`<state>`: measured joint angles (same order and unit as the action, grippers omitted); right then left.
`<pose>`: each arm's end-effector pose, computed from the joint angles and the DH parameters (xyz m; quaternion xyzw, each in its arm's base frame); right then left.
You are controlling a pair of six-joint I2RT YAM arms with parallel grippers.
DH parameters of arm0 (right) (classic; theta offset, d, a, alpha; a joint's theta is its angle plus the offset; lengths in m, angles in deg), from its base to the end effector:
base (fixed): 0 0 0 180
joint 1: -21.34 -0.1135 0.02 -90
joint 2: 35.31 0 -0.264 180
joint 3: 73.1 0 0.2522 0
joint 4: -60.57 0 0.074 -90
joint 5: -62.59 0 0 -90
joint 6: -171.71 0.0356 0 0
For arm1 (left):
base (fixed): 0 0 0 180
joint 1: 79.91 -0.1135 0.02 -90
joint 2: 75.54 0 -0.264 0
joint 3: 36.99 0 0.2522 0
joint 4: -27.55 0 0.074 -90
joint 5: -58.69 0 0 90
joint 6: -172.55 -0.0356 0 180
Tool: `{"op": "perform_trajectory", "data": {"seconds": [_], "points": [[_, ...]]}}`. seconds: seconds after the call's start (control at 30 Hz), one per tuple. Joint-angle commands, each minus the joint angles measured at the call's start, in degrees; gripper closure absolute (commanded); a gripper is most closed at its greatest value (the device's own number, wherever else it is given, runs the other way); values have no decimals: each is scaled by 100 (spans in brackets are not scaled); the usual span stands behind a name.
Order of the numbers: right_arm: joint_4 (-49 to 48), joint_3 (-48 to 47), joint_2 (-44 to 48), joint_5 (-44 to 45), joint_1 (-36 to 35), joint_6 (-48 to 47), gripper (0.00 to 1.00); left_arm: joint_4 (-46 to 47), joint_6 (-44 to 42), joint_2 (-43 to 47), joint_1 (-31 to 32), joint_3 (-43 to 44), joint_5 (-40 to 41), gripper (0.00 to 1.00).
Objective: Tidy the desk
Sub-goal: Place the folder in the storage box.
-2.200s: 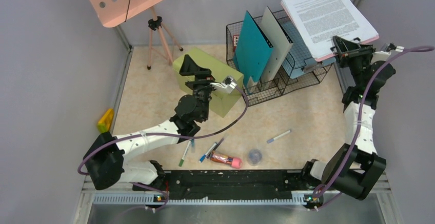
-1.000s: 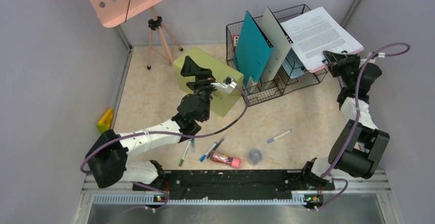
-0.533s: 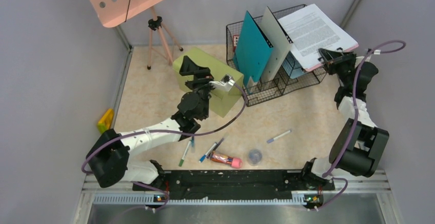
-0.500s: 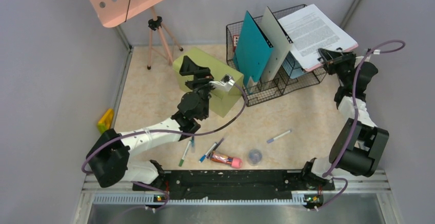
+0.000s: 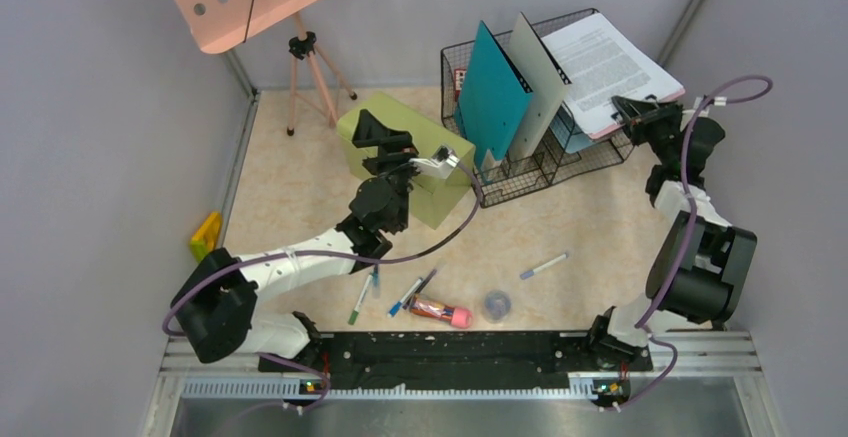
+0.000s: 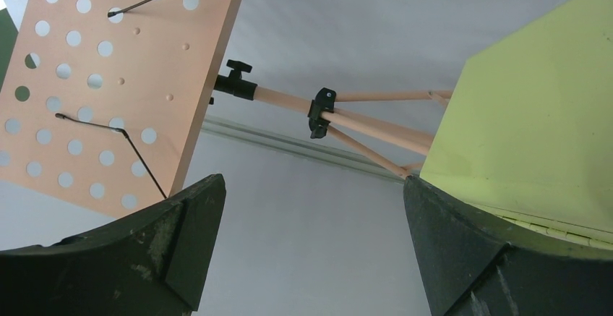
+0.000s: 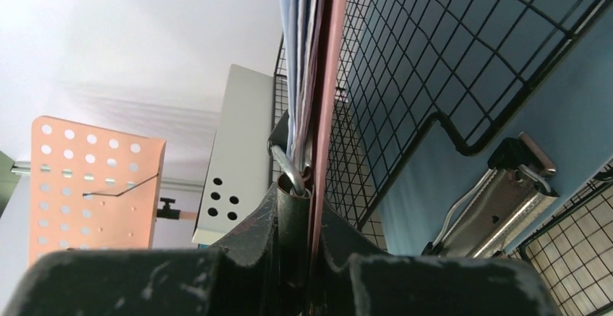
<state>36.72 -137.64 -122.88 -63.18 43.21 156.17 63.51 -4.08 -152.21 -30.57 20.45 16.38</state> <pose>0.3268 -0.1087 0.2801 0.3519 0.6086 0.4935 0.5121 0.2096 -0.2037 0.3155 0.3844 0.5053 0.4632 0.6183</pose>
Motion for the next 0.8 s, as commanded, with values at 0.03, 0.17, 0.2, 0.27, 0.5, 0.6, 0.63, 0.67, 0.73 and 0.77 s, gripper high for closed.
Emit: {"op": "perform_trajectory", "data": {"seconds": [0.03,0.17,0.2,0.27,0.5,0.6,0.63,0.67,0.73,0.77], "points": [[-679,-448,-73,-133,-184,125,100,231,102,-129,-46,163,100,2],[-814,-508,-226,-164,-187,261,100,238,96,-206,-46,208,118,2],[-855,-530,-264,-183,-190,314,100,234,77,-228,-54,212,119,2],[-943,-584,-364,-238,-190,429,100,265,44,-285,-61,237,125,2],[-952,-519,-425,-205,-222,524,100,372,-76,-412,-74,321,127,2],[-860,-455,-393,-172,-275,447,100,376,-95,-443,-83,342,120,2],[-845,-426,-365,-154,-293,444,100,374,-91,-446,-83,343,119,2],[-786,-430,-344,-151,-313,410,100,379,-91,-447,-89,347,119,2],[-494,-462,-296,-196,-344,289,100,388,-92,-445,-91,349,120,2],[-406,-467,-260,-206,-341,220,100,397,-84,-440,-96,346,123,2]]}}
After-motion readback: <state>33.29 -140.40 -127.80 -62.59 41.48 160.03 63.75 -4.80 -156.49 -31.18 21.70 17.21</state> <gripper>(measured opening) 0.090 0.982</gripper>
